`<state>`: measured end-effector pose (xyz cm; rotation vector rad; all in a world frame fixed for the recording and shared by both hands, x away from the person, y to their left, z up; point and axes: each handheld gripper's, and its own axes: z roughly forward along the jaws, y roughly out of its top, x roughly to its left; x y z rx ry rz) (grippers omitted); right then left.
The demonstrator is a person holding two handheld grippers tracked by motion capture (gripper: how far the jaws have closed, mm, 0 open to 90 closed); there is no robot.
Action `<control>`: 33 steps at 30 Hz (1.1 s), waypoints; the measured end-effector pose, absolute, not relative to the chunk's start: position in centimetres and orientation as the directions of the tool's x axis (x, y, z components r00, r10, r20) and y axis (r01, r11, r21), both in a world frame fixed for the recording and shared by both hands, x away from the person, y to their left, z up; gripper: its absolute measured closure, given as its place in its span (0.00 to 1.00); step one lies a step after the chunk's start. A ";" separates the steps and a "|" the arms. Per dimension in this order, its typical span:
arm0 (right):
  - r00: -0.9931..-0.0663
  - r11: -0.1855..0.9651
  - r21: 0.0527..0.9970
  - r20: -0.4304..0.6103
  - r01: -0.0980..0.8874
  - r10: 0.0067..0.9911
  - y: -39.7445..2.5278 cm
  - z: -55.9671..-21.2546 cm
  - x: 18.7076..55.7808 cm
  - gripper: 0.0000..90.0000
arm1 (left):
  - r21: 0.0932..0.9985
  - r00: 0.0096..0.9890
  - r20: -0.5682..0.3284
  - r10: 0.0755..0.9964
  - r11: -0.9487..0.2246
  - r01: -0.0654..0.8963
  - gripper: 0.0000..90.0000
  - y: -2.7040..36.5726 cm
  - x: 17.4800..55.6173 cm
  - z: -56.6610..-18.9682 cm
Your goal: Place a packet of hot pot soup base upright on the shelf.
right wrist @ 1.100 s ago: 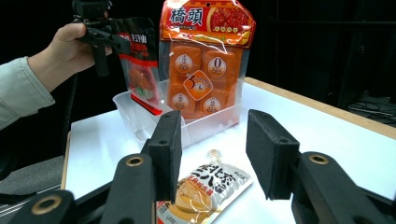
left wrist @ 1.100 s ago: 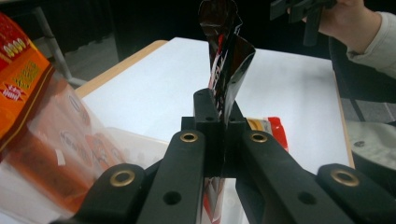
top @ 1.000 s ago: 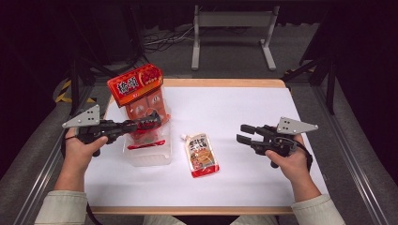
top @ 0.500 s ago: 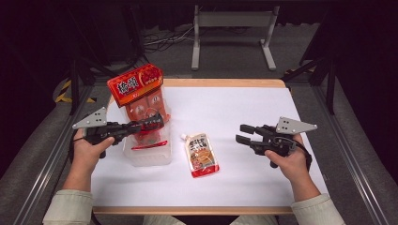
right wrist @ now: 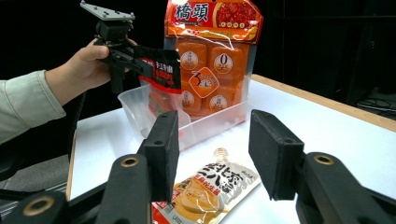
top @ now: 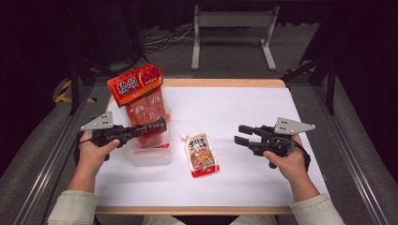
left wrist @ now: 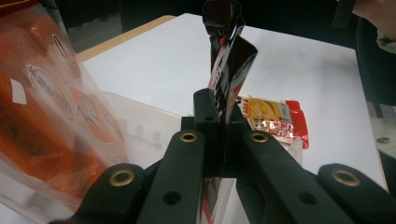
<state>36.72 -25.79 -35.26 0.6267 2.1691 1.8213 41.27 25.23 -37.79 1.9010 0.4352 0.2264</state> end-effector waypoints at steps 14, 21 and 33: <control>-0.882 0.127 0.977 0.098 0.174 0.461 -25.5 -35.4 36.8 0.57 | 0.915 0.905 -0.066 0.419 -0.336 0.223 0.99 25.6 41.4 -38.9; -0.885 0.127 0.976 0.101 0.176 0.454 -25.3 -35.4 36.8 0.56 | 0.924 0.884 -0.065 0.462 -0.307 0.228 0.74 25.6 41.4 -38.8; -0.887 0.132 0.976 0.098 0.175 0.451 -25.0 -35.5 37.0 0.55 | 0.948 0.816 -0.043 0.577 -0.235 0.216 0.17 25.6 40.8 -38.0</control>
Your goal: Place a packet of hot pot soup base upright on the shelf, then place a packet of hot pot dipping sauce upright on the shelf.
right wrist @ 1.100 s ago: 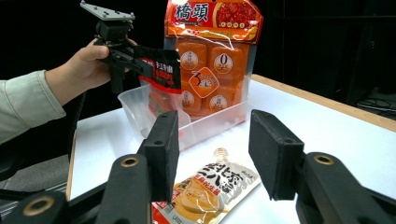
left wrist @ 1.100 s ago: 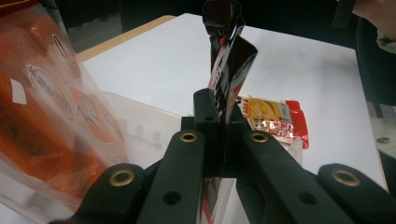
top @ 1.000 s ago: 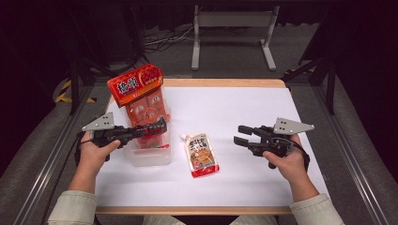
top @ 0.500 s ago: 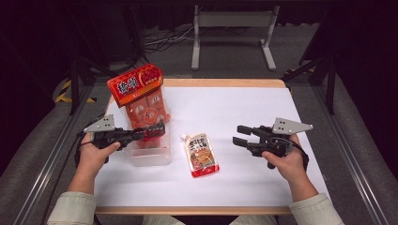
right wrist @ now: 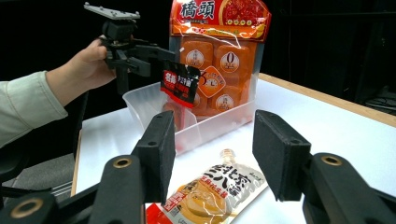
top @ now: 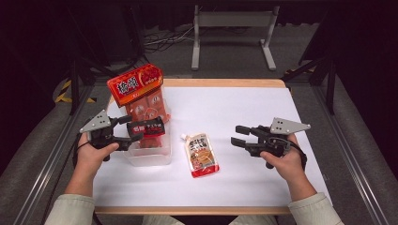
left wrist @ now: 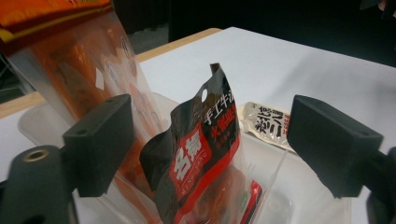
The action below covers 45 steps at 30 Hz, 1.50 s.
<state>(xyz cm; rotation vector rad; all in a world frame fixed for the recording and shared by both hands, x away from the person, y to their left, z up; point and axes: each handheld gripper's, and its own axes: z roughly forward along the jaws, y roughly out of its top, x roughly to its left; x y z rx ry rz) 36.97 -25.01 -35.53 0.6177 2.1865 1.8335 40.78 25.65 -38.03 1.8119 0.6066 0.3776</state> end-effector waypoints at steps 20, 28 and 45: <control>-0.867 0.178 0.961 0.099 0.210 0.488 -23.8 -36.2 38.4 0.44 | 0.937 0.780 -0.042 0.625 -0.246 0.248 0.09 21.6 33.9 -33.6; -0.850 0.207 0.945 0.113 0.251 0.514 -22.7 -36.4 39.5 0.41 | 0.928 0.806 -0.076 0.587 -0.255 0.273 0.09 19.9 33.1 -34.2; -0.808 0.325 0.849 0.182 0.417 0.561 -18.3 -38.5 43.2 0.34 | 0.903 0.819 -0.084 0.568 -0.304 0.304 0.10 18.2 32.0 -35.4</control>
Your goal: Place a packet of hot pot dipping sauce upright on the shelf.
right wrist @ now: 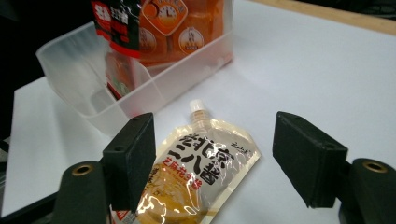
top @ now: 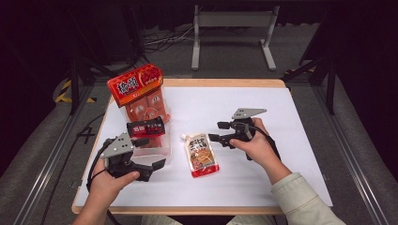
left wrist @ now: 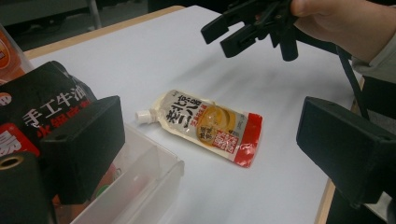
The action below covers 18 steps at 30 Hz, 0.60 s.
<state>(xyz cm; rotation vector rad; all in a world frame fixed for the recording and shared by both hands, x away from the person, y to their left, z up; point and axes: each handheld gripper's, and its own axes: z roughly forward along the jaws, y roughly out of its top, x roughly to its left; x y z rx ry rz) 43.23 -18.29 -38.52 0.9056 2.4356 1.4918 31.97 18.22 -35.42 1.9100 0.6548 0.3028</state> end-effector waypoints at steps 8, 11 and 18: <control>-0.777 0.364 0.799 0.193 0.479 0.599 -16.3 -40.2 44.9 0.31 | 0.901 0.807 -0.083 0.584 -0.302 0.311 0.10 18.7 31.6 -35.6; -0.771 0.385 0.780 0.186 0.493 0.609 -15.7 -40.9 45.4 0.30 | 0.901 0.802 -0.085 0.592 -0.299 0.316 0.10 18.9 31.4 -35.7; -0.748 0.421 0.728 0.189 0.542 0.636 -14.1 -42.6 46.4 0.24 | 0.898 0.789 -0.091 0.608 -0.292 0.329 0.10 19.3 30.9 -35.9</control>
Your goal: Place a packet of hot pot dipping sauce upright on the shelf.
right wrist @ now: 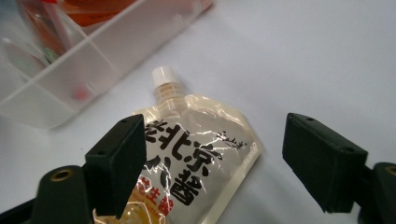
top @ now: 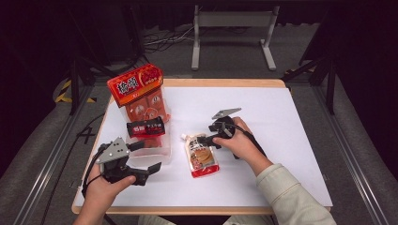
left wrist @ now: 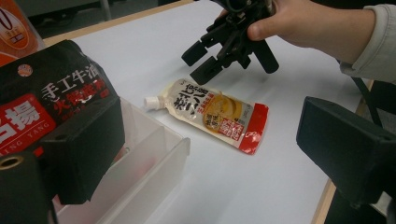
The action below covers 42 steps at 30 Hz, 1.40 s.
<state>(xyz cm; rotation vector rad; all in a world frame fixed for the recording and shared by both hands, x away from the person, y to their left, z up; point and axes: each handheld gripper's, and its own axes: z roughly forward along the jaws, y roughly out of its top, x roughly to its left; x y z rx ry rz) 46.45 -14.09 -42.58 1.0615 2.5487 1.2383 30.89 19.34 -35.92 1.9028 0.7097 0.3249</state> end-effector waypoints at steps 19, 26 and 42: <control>-0.769 0.553 0.651 0.076 0.520 0.635 -11.5 -43.9 46.8 0.35 | 0.897 0.785 -0.106 0.610 -0.282 0.341 0.10 19.6 30.7 -36.1; -0.753 0.568 0.648 0.014 0.508 0.658 -11.6 -43.7 46.7 0.61 | 0.895 0.793 -0.102 0.601 -0.292 0.337 0.11 19.1 31.0 -36.2; -0.799 0.588 0.695 -0.032 0.413 0.600 -12.6 -41.4 45.8 1.00 | 0.885 0.791 -0.113 0.601 -0.301 0.355 0.11 18.8 31.5 -36.9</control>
